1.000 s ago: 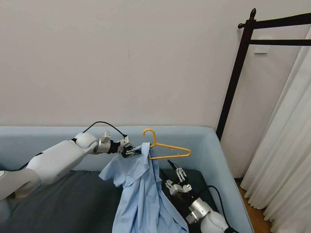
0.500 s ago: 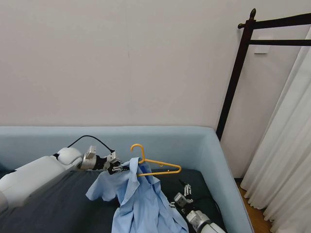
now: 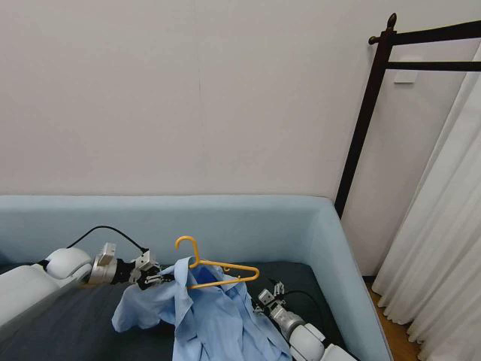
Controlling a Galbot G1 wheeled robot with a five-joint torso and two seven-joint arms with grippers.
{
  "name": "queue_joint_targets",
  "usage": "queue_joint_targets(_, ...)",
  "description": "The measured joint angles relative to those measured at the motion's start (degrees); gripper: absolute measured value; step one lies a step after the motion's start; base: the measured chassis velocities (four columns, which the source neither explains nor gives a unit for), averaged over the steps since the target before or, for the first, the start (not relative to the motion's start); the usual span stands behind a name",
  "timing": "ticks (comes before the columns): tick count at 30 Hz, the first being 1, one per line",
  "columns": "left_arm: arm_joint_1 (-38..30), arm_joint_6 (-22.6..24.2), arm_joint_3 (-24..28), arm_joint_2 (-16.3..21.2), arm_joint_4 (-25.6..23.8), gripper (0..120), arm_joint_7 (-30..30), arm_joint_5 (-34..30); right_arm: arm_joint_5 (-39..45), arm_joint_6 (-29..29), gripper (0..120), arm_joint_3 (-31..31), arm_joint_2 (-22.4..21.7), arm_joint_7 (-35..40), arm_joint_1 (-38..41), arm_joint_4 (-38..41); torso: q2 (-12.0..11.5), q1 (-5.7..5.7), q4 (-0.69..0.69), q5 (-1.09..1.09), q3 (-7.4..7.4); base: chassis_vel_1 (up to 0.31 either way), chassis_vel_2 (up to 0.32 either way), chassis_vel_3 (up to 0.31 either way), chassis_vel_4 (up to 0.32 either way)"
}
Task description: Pick up the clothes from the sofa and hang them on the clothes hanger.
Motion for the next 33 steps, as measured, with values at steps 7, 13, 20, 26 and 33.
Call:
queue_joint_targets(7,3.7,0.0,-4.3,0.8,-0.8,1,0.1,0.6,4.5,-1.5,100,-0.3,4.9,1.2,1.1,-4.5,0.0,0.01,-0.02,0.0,0.01,0.0,0.0,0.0,0.0)
queue_joint_targets(13,4.7,0.0,-5.3,1.8,-1.8,1,0.2,0.7,12.2,-3.2,100,1.4,8.9,2.4,2.1,-6.1,0.0,0.01,0.01,0.0,0.0,0.0,0.0,0.0,0.0)
queue_joint_targets(20,5.2,0.1,-5.7,3.0,-3.1,1,0.2,0.6,13.1,-2.4,94,4.0,11.4,2.3,2.7,-10.5,0.0,0.01,-0.02,0.0,0.0,0.0,0.0,0.0,0.0)
queue_joint_targets(26,6.2,0.3,-6.6,3.4,-3.8,1,0.2,0.6,14.8,-1.9,83,4.5,11.7,2.0,3.4,-11.7,0.0,0.01,-0.02,0.0,0.0,0.0,0.0,0.0,0.0)
queue_joint_targets(33,7.7,0.4,-7.4,3.5,-4.1,1,0.1,1.1,15.4,-1.8,68,4.6,13.0,1.3,4.0,-13.2,0.0,0.01,0.0,0.01,0.0,0.0,0.0,0.0,0.0)
